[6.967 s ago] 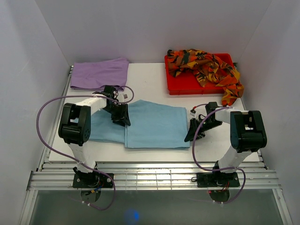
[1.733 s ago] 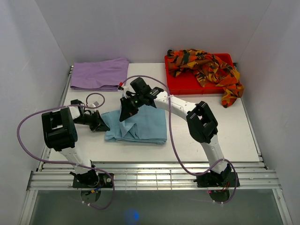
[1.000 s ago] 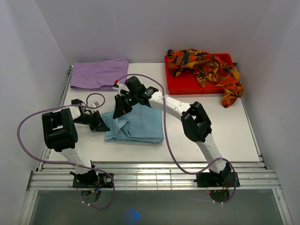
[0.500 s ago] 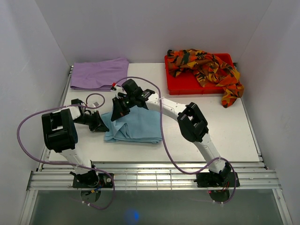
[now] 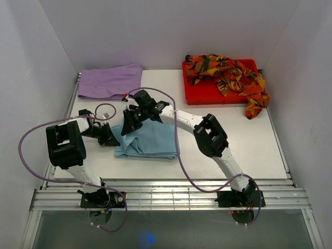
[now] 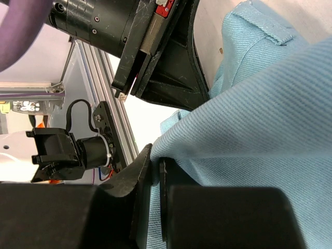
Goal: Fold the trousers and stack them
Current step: Fold the trousers
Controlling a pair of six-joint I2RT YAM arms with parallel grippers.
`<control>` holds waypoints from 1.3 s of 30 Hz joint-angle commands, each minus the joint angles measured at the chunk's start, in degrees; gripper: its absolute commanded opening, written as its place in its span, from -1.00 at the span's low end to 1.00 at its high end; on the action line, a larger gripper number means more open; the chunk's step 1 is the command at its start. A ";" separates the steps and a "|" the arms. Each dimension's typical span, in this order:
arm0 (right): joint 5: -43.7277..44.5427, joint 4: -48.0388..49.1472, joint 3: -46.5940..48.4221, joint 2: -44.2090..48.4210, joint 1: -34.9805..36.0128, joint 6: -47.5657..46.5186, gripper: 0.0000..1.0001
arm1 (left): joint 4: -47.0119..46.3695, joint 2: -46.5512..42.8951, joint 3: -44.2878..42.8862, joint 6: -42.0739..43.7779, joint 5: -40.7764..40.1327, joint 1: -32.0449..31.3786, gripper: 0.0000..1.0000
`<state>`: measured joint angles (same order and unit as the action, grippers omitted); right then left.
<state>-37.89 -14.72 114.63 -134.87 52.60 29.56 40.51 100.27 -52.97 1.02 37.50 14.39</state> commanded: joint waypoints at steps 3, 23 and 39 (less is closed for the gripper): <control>-0.78 5.76 4.11 -0.48 1.19 1.38 -0.84 | 0.27 -1.30 0.50 1.27 -3.66 -0.33 -1.00; -1.31 8.66 1.74 -2.68 1.98 3.84 -0.84 | 0.62 -3.93 -1.08 -0.40 -3.75 1.95 -0.29; -7.20 13.67 2.44 0.21 0.84 3.31 0.70 | 12.21 -8.33 -13.47 6.18 7.75 16.81 0.36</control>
<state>-42.19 -4.49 115.39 -137.64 54.00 33.98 48.80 94.91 -64.12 3.70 36.71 31.64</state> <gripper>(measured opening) 0.830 0.673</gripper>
